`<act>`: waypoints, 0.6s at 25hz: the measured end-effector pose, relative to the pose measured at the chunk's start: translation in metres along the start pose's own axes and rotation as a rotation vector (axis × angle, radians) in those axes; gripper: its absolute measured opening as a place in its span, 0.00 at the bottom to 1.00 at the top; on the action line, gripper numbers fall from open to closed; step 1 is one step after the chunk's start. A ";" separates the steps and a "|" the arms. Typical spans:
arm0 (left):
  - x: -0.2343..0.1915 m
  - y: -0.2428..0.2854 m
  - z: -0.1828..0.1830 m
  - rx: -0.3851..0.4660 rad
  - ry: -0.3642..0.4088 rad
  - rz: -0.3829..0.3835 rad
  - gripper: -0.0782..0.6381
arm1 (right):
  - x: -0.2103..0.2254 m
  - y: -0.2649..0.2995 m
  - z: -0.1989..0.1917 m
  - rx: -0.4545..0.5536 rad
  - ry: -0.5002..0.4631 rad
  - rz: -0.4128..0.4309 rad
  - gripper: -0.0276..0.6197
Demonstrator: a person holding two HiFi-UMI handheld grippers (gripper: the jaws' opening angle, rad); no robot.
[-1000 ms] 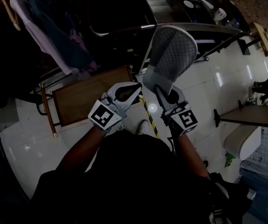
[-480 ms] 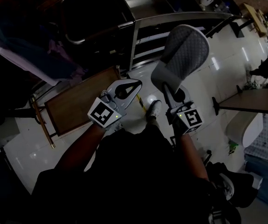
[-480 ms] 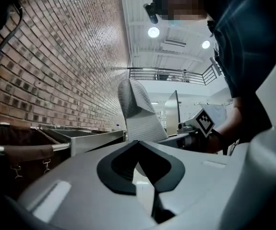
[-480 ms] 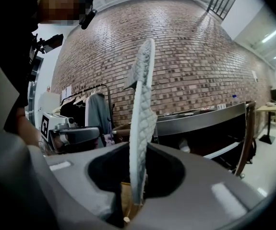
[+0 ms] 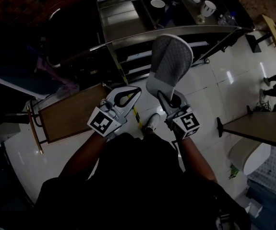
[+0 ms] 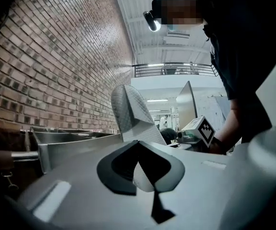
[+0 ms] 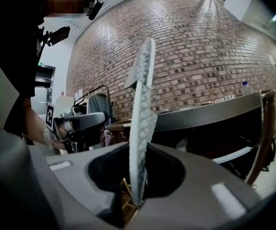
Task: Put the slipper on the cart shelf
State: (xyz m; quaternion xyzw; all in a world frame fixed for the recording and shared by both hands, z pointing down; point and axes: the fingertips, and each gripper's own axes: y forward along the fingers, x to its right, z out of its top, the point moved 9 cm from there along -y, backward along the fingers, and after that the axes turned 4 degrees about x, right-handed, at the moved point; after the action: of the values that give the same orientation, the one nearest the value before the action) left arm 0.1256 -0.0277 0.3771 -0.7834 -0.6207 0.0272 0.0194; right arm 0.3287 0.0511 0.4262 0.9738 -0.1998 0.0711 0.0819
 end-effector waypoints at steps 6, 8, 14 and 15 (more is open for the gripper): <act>0.016 0.063 -0.009 -0.040 0.007 0.056 0.11 | 0.060 -0.005 -0.033 -0.140 0.031 0.122 0.15; 0.016 0.073 -0.013 -0.061 -0.001 0.070 0.11 | 0.069 -0.003 -0.047 -0.179 0.034 0.149 0.15; 0.003 0.085 -0.026 -0.095 -0.010 0.088 0.11 | 0.082 0.003 -0.091 -0.288 0.087 0.189 0.15; -0.001 0.085 -0.030 -0.096 -0.006 0.087 0.11 | 0.082 0.007 -0.097 -0.306 0.092 0.198 0.15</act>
State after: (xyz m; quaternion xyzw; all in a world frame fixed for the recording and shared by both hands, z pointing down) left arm 0.2103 -0.0481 0.4015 -0.8096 -0.5866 0.0006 -0.0214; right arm 0.3903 0.0321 0.5357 0.9214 -0.2991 0.0919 0.2305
